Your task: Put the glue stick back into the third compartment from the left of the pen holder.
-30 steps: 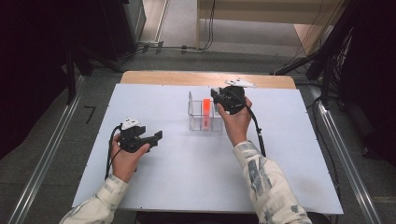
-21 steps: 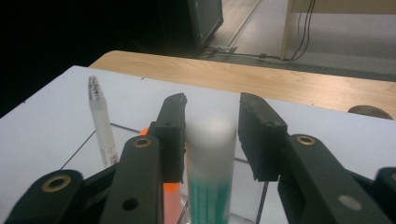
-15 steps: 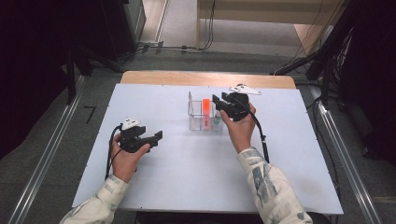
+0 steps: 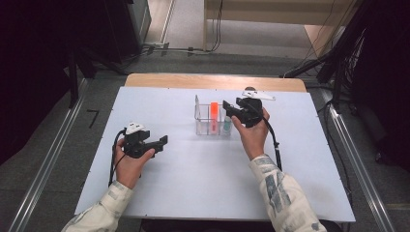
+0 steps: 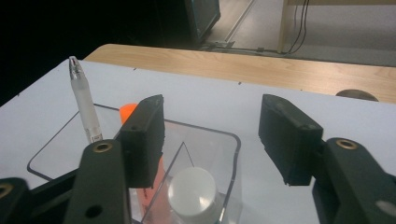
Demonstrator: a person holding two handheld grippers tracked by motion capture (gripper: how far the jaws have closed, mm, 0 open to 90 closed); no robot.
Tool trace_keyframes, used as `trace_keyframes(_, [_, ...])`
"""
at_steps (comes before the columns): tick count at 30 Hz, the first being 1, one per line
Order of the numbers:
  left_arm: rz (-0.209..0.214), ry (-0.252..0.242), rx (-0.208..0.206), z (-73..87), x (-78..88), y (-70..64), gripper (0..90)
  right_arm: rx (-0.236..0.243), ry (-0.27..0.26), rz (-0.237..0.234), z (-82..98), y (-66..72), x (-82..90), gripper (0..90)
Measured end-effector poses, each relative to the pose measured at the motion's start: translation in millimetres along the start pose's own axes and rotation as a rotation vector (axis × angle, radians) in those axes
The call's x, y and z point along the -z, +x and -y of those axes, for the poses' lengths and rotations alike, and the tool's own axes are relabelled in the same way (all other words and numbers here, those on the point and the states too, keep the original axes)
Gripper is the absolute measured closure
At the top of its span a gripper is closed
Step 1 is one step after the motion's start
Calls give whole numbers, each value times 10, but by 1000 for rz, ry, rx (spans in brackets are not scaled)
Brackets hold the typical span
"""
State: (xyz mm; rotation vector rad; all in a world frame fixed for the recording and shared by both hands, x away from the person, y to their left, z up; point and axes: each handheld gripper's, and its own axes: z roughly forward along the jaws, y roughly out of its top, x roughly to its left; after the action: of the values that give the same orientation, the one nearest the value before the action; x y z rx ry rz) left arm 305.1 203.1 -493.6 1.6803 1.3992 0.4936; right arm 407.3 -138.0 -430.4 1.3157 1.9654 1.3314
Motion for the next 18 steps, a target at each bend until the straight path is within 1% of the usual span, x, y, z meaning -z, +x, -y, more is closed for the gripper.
trace_keyframes(2, [-1,1,-1,0,1,3,225,-2,6,3,9,-14,12,357])
trace_keyframes(4, [-1,1,-1,0,2,5,225,-5,18,3,18,-30,28,343])
trace_keyframes(9, [-5,4,-3,1,2,11,218,3,18,-3,41,-63,107,313])
trace_keyframes(12, [-6,3,-2,1,4,12,216,12,27,-3,73,-87,148,269])
trace_keyframes(14, [-8,3,-1,1,5,13,215,13,41,-5,103,-112,171,260])
trace_keyframes(18, [-13,1,-2,2,5,16,205,16,48,-3,167,-164,244,246])
